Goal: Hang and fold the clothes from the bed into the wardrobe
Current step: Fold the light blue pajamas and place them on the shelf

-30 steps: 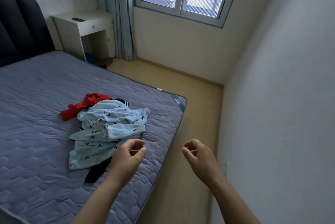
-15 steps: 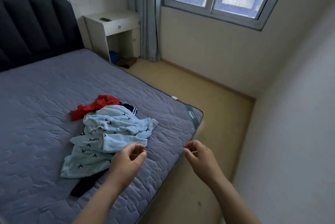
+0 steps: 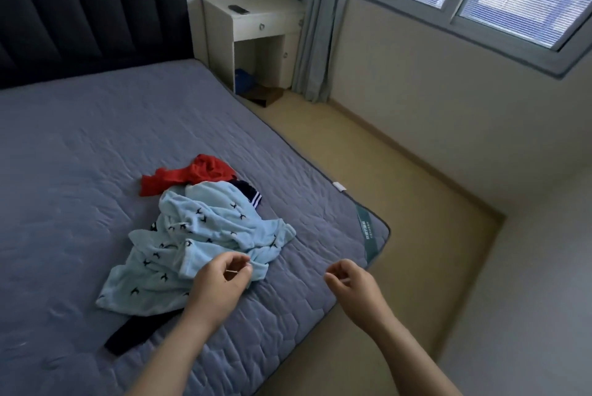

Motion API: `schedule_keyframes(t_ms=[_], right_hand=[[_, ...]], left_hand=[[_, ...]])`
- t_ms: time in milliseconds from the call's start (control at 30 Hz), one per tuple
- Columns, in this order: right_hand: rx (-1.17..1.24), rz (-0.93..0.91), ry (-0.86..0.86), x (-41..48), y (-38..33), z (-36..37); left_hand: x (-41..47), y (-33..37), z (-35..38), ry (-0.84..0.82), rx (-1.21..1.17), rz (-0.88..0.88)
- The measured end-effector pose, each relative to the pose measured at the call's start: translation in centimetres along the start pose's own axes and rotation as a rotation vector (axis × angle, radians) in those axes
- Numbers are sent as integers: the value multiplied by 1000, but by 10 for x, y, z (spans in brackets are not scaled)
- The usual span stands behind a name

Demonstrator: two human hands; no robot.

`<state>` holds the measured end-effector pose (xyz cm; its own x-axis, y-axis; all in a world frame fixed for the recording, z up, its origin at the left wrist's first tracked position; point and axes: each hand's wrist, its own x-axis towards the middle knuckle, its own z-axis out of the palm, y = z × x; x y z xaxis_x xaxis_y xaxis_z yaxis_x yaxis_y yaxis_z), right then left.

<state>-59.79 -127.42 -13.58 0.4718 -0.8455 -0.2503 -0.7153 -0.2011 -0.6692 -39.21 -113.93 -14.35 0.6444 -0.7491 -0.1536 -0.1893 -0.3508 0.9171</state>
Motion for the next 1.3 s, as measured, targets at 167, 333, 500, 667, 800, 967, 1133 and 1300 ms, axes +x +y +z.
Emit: schedule_keyframes(t_ms=[167, 333, 500, 667, 800, 967, 1133, 1300], right_hand=[[-32, 1, -53, 59, -2, -8], [-29, 18, -173, 117, 6, -1], [-22, 13, -309, 187, 25, 3], [35, 55, -425, 262, 47, -4], [49, 94, -481, 316, 62, -3], [32, 162, -513, 366, 87, 31], [28, 269, -514, 396, 120, 89], [35, 340, -563, 414, 155, 151]], left_hand=[[51, 2, 6, 22, 10, -26], [79, -12, 16, 64, 47, -102], [105, -26, 40, 153, 43, -222], [131, -18, 85, 272, 109, -331], [158, -15, 117, 345, 148, -396], [191, -39, 138, 314, 256, -447], [226, -93, 146, 242, 270, -454], [269, -159, 159, 154, 425, -395]])
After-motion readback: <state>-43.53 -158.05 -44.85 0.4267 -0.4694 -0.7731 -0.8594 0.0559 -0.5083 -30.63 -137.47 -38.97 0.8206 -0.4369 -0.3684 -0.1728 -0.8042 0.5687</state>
